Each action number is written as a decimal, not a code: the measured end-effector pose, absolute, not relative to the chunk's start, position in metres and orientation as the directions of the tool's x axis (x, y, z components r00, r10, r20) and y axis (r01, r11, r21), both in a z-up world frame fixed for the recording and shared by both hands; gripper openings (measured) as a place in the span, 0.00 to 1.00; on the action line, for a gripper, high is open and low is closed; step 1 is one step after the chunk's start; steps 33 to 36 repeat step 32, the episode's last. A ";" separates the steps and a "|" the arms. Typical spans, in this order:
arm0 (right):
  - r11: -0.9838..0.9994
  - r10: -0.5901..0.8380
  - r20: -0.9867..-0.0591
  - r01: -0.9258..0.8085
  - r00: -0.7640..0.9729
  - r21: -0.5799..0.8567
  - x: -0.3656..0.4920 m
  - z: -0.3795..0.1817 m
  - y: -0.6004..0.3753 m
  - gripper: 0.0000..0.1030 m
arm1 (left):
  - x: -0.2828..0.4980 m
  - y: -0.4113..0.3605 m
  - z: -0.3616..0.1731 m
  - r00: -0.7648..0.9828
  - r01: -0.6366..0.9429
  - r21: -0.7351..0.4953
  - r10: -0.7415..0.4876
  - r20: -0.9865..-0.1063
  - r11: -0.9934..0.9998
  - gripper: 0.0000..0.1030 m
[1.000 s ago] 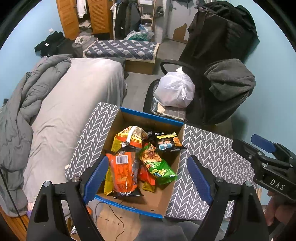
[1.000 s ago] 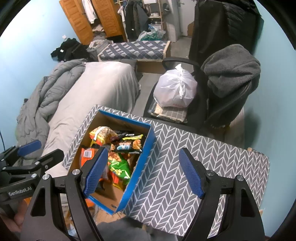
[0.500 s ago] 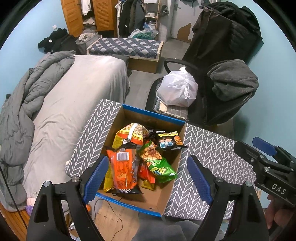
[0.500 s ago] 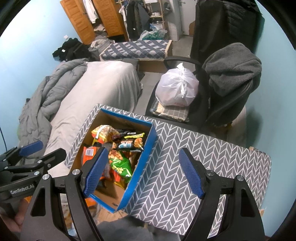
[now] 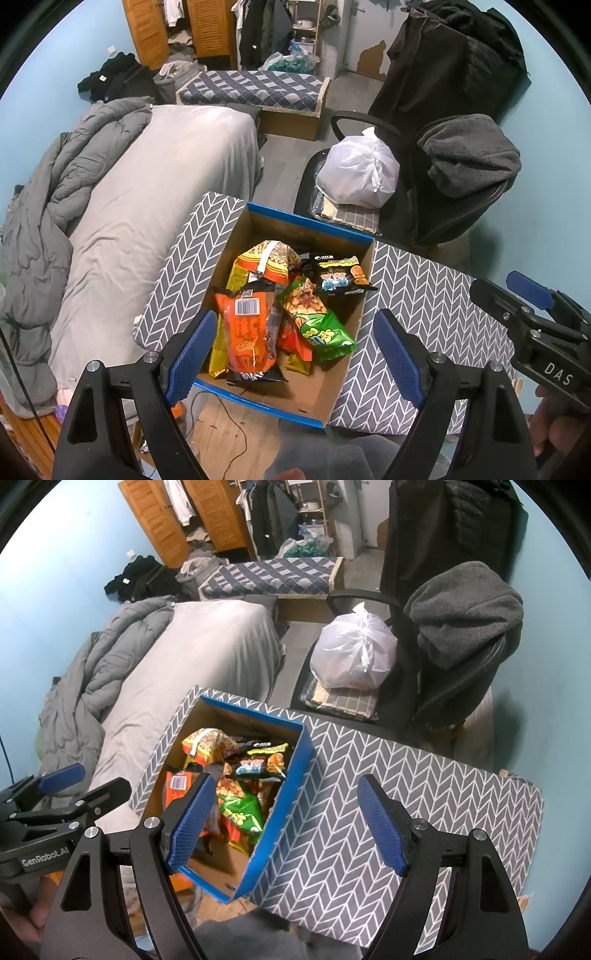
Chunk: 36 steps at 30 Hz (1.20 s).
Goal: Organize snacks
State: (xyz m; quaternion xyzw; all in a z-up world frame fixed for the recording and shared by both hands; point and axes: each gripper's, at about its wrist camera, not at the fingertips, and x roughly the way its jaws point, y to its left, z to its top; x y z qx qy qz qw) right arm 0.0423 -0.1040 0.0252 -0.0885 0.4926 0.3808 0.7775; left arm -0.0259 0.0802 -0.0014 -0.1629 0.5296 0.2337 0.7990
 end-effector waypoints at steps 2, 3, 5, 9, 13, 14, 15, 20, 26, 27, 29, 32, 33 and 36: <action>0.695 0.505 -0.834 -0.679 0.224 0.238 0.042 0.025 -0.104 0.77 | -0.026 0.080 -0.001 0.328 -0.548 -0.011 0.202 -0.923 0.837 0.85; 0.694 0.505 -0.834 -0.679 0.222 0.240 0.042 0.025 -0.104 0.77 | -0.026 0.080 -0.002 0.329 -0.547 -0.013 0.201 -0.923 0.837 0.85; 0.693 0.506 -0.834 -0.679 0.220 0.242 0.042 0.025 -0.103 0.77 | -0.026 0.080 -0.002 0.327 -0.550 -0.015 0.198 -0.924 0.835 0.85; 0.691 0.509 -0.832 -0.681 0.221 0.242 0.043 0.025 -0.103 0.77 | -0.028 0.080 -0.002 0.324 -0.559 -0.018 0.198 -0.925 0.829 0.85; 0.691 0.510 -0.832 -0.681 0.221 0.243 0.044 0.025 -0.102 0.77 | -0.029 0.080 -0.002 0.323 -0.564 -0.019 0.199 -0.925 0.826 0.85; 0.691 0.510 -0.832 -0.681 0.220 0.243 0.044 0.025 -0.102 0.77 | -0.029 0.080 -0.002 0.323 -0.563 -0.018 0.200 -0.925 0.826 0.85; 0.691 0.510 -0.832 -0.681 0.220 0.243 0.044 0.025 -0.102 0.77 | -0.028 0.080 -0.001 0.323 -0.564 -0.018 0.200 -0.925 0.826 0.85; 0.692 0.510 -0.831 -0.680 0.221 0.244 0.044 0.025 -0.102 0.77 | -0.028 0.080 -0.001 0.323 -0.563 -0.019 0.199 -0.925 0.826 0.85; 0.689 0.511 -0.832 -0.682 0.218 0.245 0.045 0.026 -0.102 0.77 | -0.029 0.078 -0.002 0.325 -0.565 -0.018 0.202 -0.924 0.825 0.85; 0.689 0.511 -0.831 -0.682 0.218 0.245 0.044 0.026 -0.102 0.77 | -0.029 0.078 -0.002 0.324 -0.564 -0.017 0.203 -0.924 0.825 0.85; 0.686 0.512 -0.831 -0.686 0.217 0.244 0.044 0.026 -0.101 0.77 | -0.029 0.077 -0.002 0.327 -0.566 -0.017 0.206 -0.922 0.824 0.85; 0.689 0.512 -0.831 -0.682 0.217 0.247 0.045 0.026 -0.101 0.77 | -0.030 0.076 -0.001 0.331 -0.568 -0.018 0.208 -0.921 0.823 0.85; 0.689 0.512 -0.831 -0.682 0.217 0.247 0.045 0.026 -0.101 0.77 | -0.030 0.076 -0.001 0.331 -0.568 -0.018 0.208 -0.921 0.823 0.85; 0.689 0.512 -0.831 -0.682 0.217 0.247 0.045 0.026 -0.101 0.77 | -0.030 0.076 -0.001 0.331 -0.568 -0.018 0.208 -0.921 0.823 0.85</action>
